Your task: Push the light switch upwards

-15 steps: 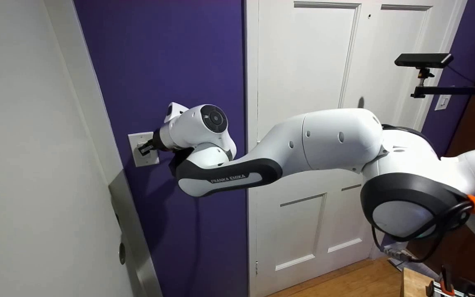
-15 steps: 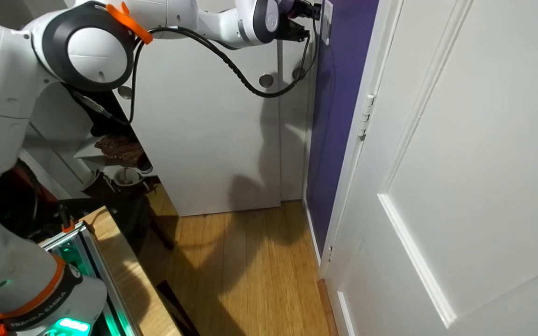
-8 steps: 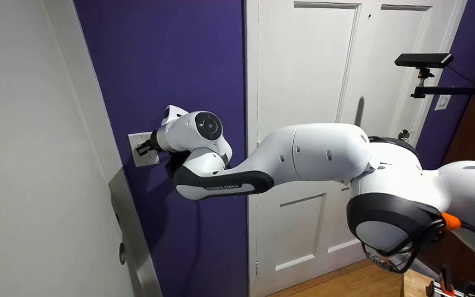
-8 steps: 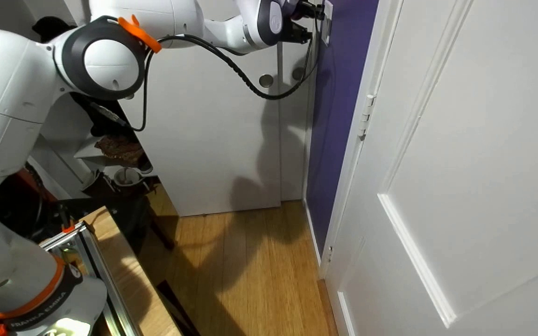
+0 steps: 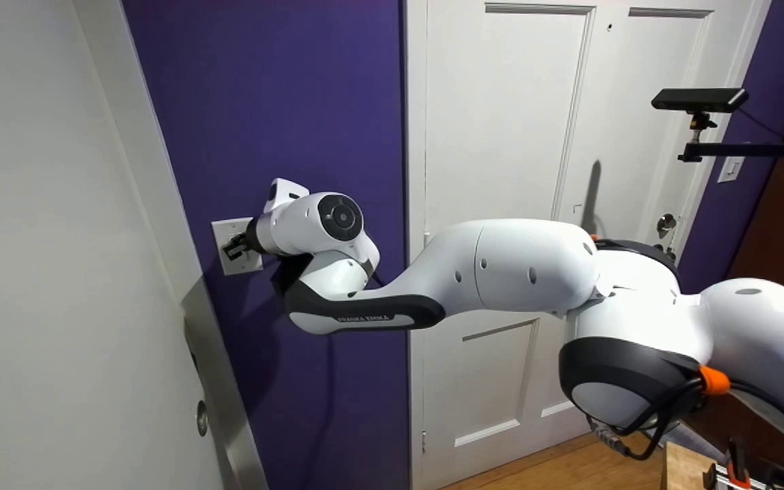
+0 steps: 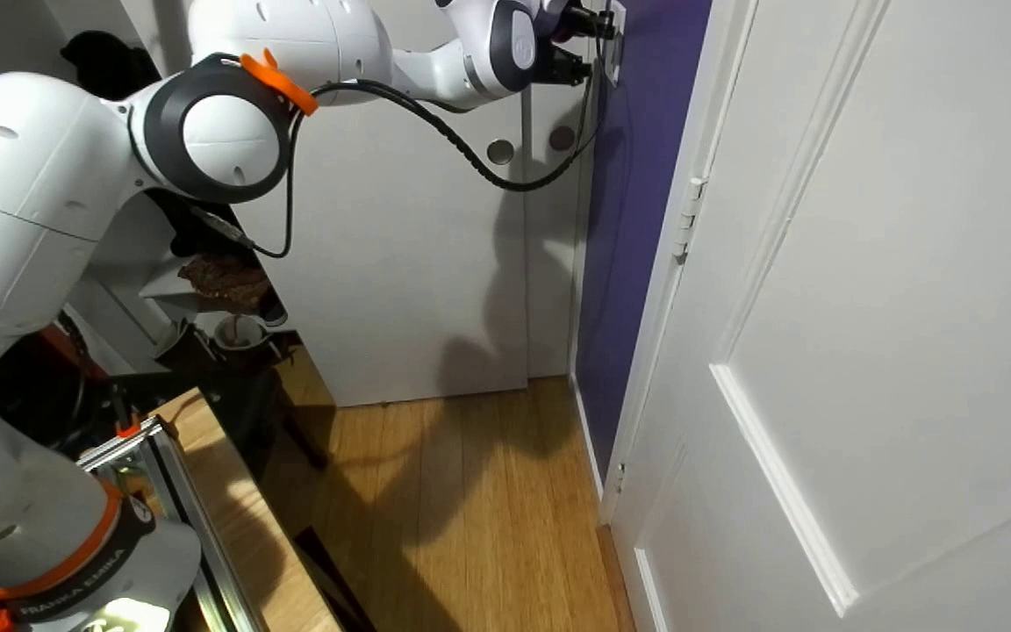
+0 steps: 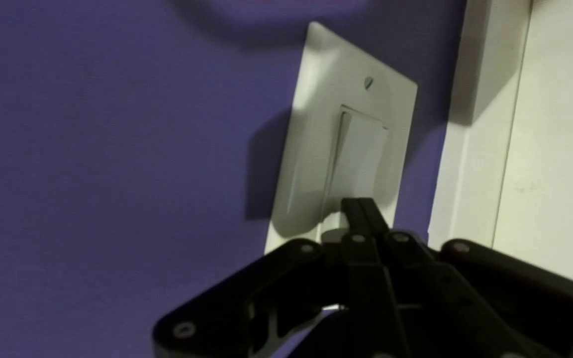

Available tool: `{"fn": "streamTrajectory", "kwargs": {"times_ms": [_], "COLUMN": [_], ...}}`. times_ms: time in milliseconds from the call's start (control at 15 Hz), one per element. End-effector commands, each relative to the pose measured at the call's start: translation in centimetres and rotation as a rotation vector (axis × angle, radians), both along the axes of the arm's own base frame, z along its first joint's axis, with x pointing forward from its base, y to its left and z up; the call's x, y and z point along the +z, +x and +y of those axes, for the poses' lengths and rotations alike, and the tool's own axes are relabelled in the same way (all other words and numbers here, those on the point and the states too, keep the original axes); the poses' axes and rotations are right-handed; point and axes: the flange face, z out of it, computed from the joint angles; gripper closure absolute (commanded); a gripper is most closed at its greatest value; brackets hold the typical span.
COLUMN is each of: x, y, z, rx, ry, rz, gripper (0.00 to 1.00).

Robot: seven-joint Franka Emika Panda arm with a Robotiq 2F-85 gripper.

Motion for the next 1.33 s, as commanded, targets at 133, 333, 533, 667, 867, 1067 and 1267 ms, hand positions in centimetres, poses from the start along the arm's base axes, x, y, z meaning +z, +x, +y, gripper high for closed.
{"fn": "streamTrajectory", "kwargs": {"times_ms": [133,333,533,667,867,1067,1267], "x": [-0.4,0.3,1.6,2.7,3.7,3.3,2.8], "y": [0.2,-0.6,-1.7,-2.7,-4.7,-7.4,-9.9], "z": [1.2,4.0,5.7,5.4,4.4,3.5,3.0], "rx": [0.012,0.068,0.062,0.009,-0.046,-0.075,-0.096], "ry": [0.059,0.133,0.182,0.173,0.151,0.161,0.186], "rz": [0.055,0.171,0.335,0.435,0.582,0.727,0.813], "gripper": [1.0,1.0,0.73,0.6,0.37,0.13,0.0]}}
